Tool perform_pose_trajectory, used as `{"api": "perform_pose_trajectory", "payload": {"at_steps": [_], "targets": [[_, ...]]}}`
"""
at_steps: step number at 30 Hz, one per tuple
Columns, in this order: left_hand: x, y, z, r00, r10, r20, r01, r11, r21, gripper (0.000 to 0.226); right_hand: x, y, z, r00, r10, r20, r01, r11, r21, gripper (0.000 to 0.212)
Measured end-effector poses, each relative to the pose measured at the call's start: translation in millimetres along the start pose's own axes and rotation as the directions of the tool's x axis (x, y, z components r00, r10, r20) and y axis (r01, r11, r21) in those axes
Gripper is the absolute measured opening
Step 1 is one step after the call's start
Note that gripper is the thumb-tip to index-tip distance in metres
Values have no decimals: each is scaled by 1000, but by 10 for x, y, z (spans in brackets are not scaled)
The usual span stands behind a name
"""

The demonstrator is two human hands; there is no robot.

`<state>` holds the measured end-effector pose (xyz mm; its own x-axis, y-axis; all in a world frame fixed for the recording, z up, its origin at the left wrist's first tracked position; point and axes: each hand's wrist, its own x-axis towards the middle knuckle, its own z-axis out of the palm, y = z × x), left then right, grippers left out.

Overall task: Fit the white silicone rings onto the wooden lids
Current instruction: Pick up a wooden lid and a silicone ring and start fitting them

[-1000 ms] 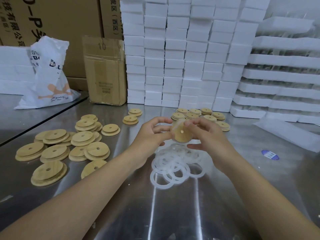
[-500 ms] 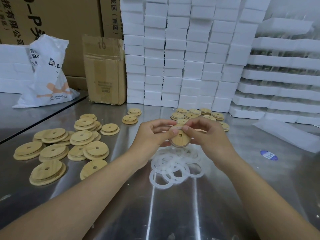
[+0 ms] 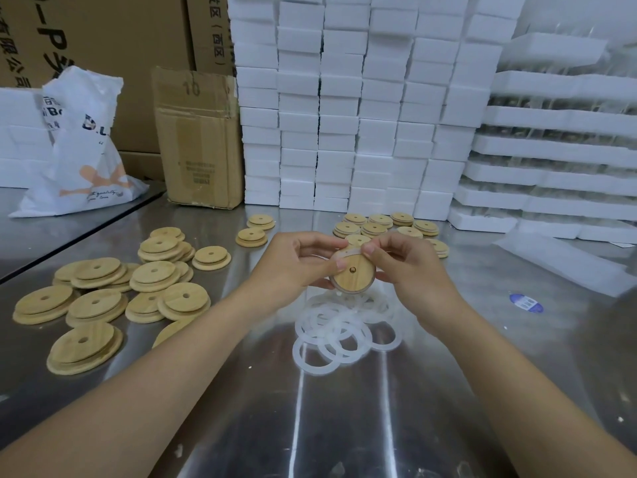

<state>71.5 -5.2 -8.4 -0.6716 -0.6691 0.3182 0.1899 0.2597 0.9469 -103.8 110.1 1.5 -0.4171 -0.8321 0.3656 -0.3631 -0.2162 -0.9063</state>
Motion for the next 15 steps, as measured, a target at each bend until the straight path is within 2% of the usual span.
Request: {"api": "perform_pose_trajectory", "payload": {"at_steps": [15], "targets": [[42, 16, -39, 997, 41, 67, -47, 995, 85, 24, -87, -33, 145, 996, 85, -40, -81, 992, 94, 20]]}}
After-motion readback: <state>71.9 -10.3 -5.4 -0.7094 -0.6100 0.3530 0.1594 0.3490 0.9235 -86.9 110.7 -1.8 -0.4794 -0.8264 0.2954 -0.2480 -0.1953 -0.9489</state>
